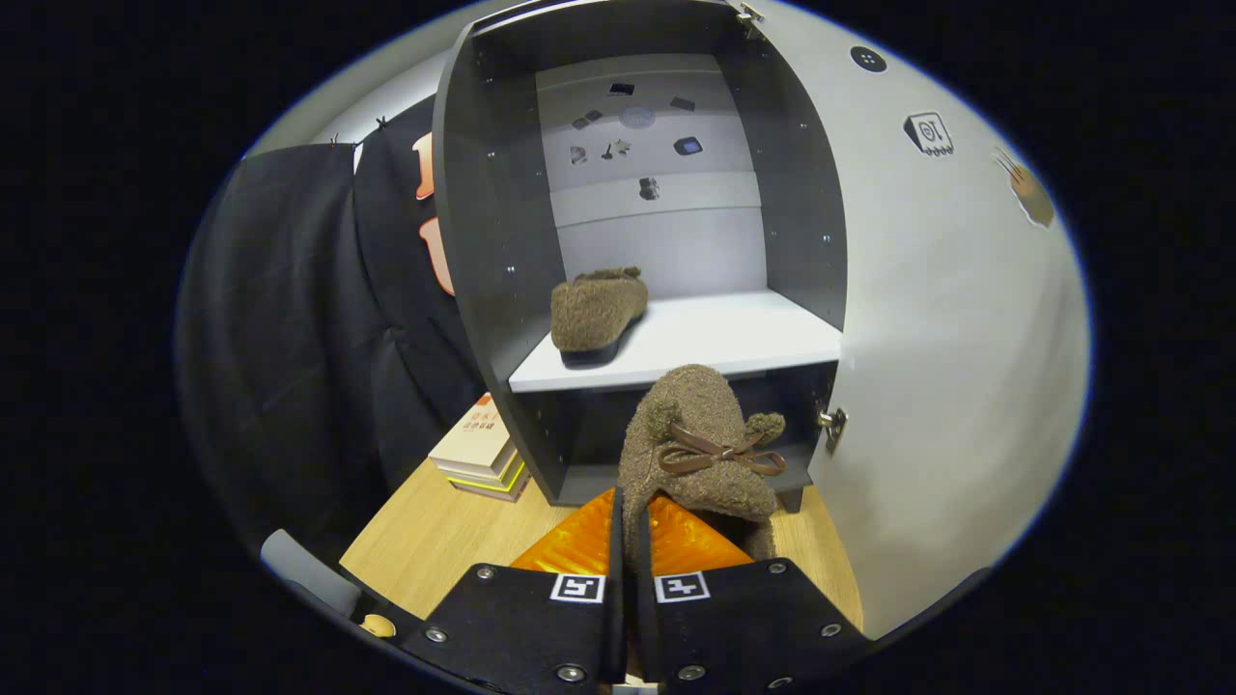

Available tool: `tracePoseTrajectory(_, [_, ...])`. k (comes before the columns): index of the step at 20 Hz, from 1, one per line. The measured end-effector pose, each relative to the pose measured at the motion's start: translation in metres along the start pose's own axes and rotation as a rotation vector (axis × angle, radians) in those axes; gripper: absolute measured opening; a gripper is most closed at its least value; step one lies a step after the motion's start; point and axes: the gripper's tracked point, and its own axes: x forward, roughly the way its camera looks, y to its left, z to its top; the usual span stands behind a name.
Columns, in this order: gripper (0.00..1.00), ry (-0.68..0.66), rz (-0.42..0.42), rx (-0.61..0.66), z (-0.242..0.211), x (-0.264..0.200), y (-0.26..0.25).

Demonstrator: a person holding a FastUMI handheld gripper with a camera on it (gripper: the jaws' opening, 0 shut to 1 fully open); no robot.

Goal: Open the shoe cabinet door, grab the shoes and put them into the shoe cabinet, then close the shoe cabinet door.

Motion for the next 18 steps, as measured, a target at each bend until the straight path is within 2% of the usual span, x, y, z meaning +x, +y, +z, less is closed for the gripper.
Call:
tracePoseTrajectory(5, [0.05, -0.091, -0.009, -0.044, 0.078, 0.023, -0.007])
tracePoseTrajectory(10, [0.05, -0.113, -0.044, -0.083, 0.143, 0.073, -0.026])
tracePoseTrajectory(13, [0.05, -0.086, -0.061, -0.111, 0.162, 0.108, -0.041])
tracePoseTrajectory(18, [0.05, -0.049, -0.094, -0.083, 0.175, 0.164, -0.067])
